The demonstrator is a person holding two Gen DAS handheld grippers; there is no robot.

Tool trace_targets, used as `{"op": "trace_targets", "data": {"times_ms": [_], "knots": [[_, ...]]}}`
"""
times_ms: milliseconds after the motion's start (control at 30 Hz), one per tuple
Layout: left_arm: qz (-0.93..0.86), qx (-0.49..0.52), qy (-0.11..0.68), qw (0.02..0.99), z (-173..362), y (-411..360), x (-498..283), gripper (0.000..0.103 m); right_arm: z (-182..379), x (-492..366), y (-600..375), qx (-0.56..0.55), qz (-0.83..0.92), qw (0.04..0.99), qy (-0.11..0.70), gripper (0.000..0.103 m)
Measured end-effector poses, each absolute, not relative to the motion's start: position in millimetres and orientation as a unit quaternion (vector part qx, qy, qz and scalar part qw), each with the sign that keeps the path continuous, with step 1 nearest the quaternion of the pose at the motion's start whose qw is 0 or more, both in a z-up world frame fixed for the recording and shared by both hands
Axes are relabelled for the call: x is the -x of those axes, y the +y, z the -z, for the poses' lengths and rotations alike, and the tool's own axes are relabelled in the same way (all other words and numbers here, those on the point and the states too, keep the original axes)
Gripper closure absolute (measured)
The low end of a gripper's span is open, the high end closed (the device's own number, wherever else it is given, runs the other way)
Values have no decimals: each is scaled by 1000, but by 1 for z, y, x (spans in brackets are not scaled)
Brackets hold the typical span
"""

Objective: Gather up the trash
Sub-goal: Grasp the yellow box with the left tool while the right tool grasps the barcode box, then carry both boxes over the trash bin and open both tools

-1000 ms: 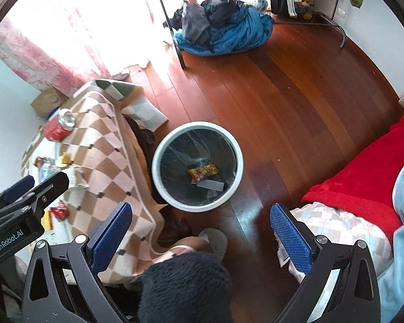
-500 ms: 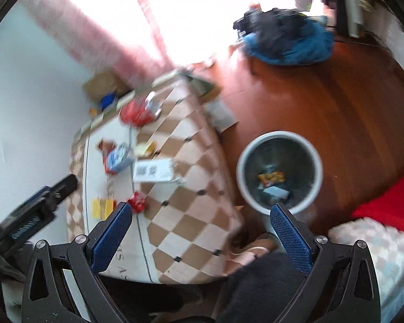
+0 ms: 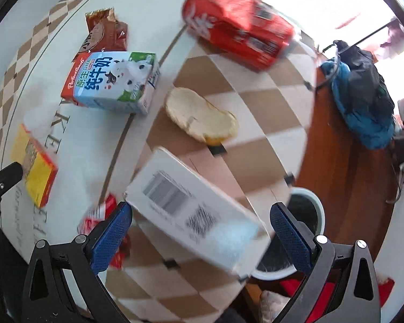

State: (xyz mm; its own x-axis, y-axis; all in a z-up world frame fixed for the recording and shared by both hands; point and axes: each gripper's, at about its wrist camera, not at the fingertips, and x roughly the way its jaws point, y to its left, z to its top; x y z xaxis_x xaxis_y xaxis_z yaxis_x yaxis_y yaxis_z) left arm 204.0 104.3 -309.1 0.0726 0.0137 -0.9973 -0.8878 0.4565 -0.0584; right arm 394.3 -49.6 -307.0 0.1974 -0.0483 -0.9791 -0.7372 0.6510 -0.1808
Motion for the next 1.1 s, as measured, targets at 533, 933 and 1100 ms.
{"op": "trace_targets", "data": {"times_ms": [533, 933, 1100], "knots": [[-357, 331, 596, 639, 324, 64, -193, 31, 308, -409, -79, 223, -225, 707, 632, 48], [-234, 226, 674, 663, 330, 21, -141, 31, 315, -363, -156, 117, -211, 681, 691, 44], [-272, 275, 652, 652, 332, 25, -117, 32, 325, -347, -160, 145, -213, 681, 685, 33]]}}
